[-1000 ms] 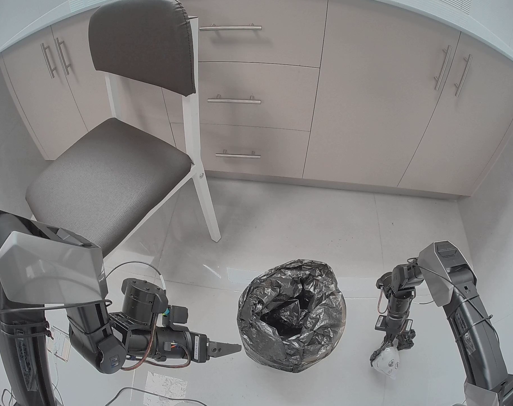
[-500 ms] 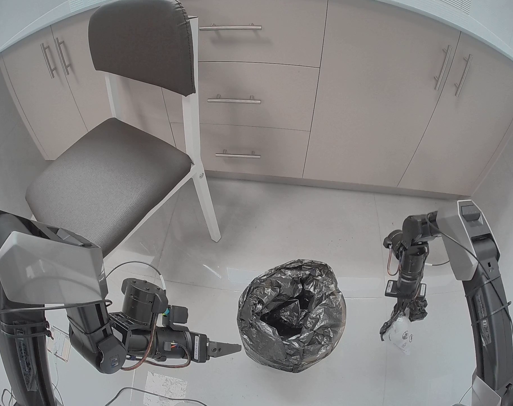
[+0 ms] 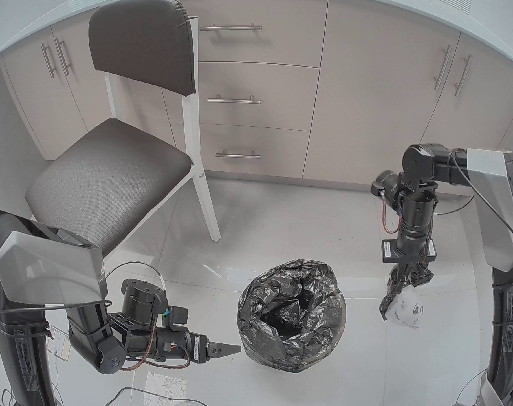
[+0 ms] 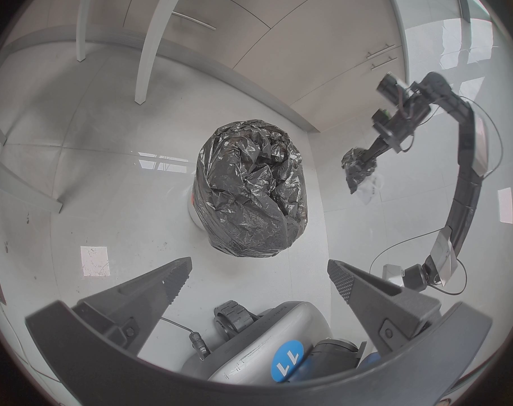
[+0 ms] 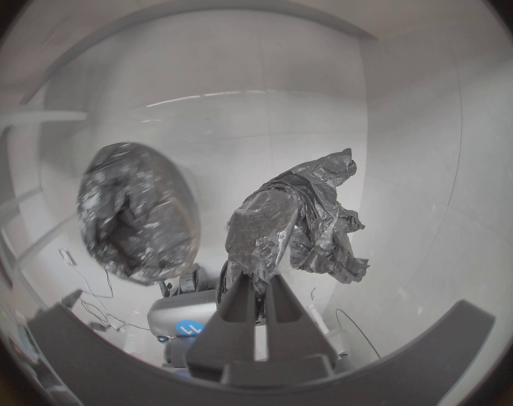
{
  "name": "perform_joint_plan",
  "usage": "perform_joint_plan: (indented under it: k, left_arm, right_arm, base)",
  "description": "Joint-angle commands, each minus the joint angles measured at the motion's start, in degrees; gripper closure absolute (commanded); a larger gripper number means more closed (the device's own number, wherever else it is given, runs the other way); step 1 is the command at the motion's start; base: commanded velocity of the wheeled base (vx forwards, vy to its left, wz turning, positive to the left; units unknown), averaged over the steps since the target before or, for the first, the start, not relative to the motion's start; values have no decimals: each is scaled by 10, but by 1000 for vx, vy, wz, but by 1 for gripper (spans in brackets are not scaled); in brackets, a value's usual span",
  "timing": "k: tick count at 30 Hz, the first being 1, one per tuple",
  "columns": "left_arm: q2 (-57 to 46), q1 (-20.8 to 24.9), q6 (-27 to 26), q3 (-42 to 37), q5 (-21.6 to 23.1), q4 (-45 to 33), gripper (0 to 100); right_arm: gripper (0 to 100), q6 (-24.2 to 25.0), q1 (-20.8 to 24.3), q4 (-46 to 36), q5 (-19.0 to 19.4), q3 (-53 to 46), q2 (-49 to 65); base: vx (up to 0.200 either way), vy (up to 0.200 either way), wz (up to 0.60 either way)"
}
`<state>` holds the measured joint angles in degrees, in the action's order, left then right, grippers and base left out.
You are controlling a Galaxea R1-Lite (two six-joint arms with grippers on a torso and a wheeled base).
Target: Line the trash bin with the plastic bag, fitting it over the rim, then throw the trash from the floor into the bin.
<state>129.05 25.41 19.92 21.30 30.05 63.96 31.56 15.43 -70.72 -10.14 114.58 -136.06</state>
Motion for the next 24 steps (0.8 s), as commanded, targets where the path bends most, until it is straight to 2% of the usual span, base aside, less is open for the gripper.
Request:
perform_joint_plan:
  k: [1,7,9,11,19,24]
  left_arm:
    - [1,0,-1,-1,0,0,0]
    - [2,0,-1,-2,0,6,0]
    - [2,0,-1,-2,0,7,0]
    - [3,0,-1,-3,0,11,0]
    - [3,0,-1,-3,0,11,0]
    - [3,-1,-1,-2,0,11,0]
  right_arm:
    - [100,-7,95,-14,-33,0,77]
    - [100,-34,178,-6,-68,0,73]
    - [100,-38,188,-6,-73,0,71]
    - [100,-47,227,4,-90,0,57]
    - [100,-52,261,73,-102,0,0]
    - [100,-92,267,159,-99,0,-45]
  base:
    - [0,0,0]
    - [0,0,0]
    - [0,0,0]
    - [0,0,0]
    - [0,0,0]
    - [0,0,0]
